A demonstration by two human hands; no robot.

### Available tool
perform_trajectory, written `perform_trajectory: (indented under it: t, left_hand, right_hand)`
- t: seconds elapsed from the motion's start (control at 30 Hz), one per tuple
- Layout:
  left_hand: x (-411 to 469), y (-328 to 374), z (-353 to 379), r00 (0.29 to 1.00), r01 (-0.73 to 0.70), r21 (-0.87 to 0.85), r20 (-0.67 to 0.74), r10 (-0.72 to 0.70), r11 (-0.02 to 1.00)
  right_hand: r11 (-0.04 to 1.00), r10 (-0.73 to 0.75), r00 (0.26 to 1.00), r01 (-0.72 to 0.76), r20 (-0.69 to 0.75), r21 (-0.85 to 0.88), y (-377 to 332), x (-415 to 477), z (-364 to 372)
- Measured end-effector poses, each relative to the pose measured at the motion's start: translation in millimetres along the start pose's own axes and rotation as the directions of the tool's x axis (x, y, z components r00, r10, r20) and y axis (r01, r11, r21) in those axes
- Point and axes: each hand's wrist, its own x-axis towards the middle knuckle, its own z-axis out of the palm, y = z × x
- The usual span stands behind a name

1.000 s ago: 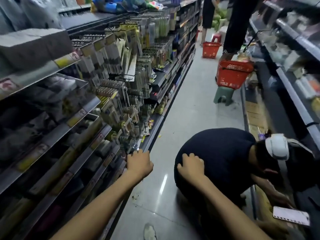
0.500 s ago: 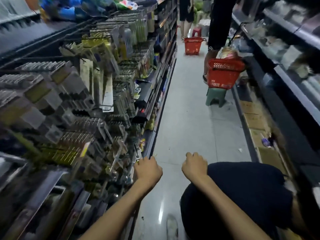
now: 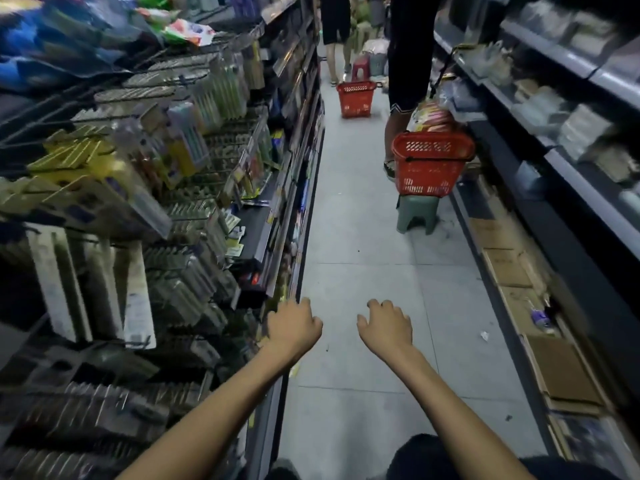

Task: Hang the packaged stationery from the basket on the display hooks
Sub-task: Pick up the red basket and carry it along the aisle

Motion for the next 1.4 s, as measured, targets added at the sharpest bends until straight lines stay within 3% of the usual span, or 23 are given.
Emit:
perform_trajectory:
  t: [0.2,0.6,1.0,1.4]
  left_hand:
    - [131.9,-5.2,-27.3,0.995,-0.072,0.021,-0.068,0.073,0.997]
    - [418.2,-35.5,-104.4,0.991,-0.131,-0.123,0.011,0.133,0.984]
    - [680.0,31.5,-159.1,0.929,-0.354,-0.097,0.079,0.362,0.93]
    - [901.5,109.3,-225.9,0.946,-0.303,0.026,0.132,0.297,0.953]
  right_hand:
    - [0.999,-0.048,0.999,0.048,-0.003,0.002,-18.6,142.1,-18.9]
    - [0.996,-0.07,0.997,0.071,0.026,-0.047,-80.7,409.3,-94.3]
    - [0.992,-0.127,0.989,0.125,0.076,0.033,-43.5,656.3,-172.7]
    - [0.973,-0.23,0.956,0.232,0.184,0.011,-22.6,910.6,-263.5]
